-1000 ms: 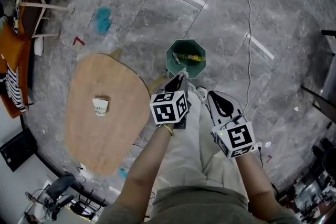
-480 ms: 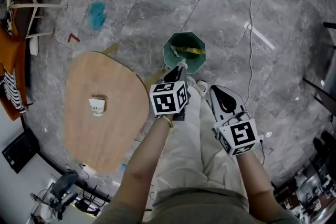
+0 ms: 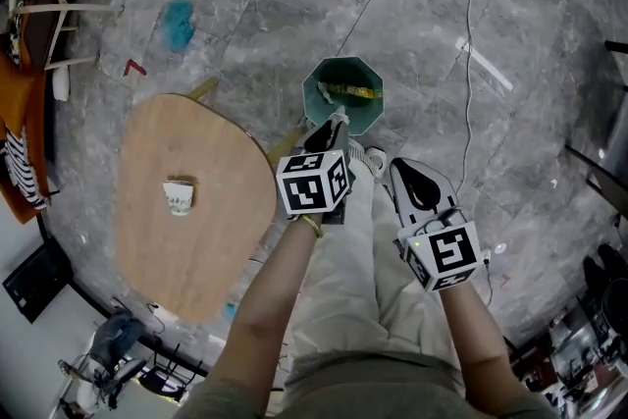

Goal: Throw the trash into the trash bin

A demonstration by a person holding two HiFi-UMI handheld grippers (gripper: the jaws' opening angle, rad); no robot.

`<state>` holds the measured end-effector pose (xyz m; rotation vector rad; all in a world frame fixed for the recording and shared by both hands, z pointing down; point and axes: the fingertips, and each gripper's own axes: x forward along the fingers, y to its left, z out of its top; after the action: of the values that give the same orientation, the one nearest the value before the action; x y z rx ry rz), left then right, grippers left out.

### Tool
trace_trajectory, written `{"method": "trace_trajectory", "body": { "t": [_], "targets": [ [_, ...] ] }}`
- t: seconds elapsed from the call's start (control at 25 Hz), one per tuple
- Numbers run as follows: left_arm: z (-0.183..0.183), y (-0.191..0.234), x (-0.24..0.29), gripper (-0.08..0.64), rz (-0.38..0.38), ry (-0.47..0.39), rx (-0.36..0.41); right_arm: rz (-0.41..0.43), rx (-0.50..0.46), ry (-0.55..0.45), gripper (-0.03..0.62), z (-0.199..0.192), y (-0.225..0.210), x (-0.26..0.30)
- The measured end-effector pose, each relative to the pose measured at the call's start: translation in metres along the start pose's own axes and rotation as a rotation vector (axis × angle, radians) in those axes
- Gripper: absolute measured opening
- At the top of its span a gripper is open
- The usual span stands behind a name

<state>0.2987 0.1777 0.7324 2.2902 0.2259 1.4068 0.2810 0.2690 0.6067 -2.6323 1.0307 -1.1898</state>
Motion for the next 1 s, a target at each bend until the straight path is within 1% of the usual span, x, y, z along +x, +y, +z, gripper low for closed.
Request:
{"method": "trace_trajectory", "body": {
  "t": [0.08, 0.24, 0.32, 0.68, 1.0],
  "targets": [
    [0.001, 0.0, 0.0, 0.083, 0.003, -0.004, 0.006, 0.002, 0.001, -0.001, 0.009, 0.001, 0.0, 0.0],
    [0.003, -0.001, 0.001, 0.164, 0.008, -0.012, 0.003, 0.007, -0.004, 0.002, 0.009, 0.001, -0.003, -0.001],
    [0.004, -0.002, 0.001, 0.184, 0.002, -0.021, -0.005, 0.004, 0.0, -0.001, 0.009, 0.002, -0.004, -0.001],
    [0.001, -0.006, -0.002, 0.193, 0.0, -0.032, -0.029, 0.022, -0.016, 0.005, 0.009, -0.001, -0.005, -0.004],
    [-0.002, -0.012, -0.012, 0.192, -0.009, -0.042, -0.034, 0.023, -0.025, -0.002, 0.009, 0.0, -0.003, -0.008]
  ]
}}
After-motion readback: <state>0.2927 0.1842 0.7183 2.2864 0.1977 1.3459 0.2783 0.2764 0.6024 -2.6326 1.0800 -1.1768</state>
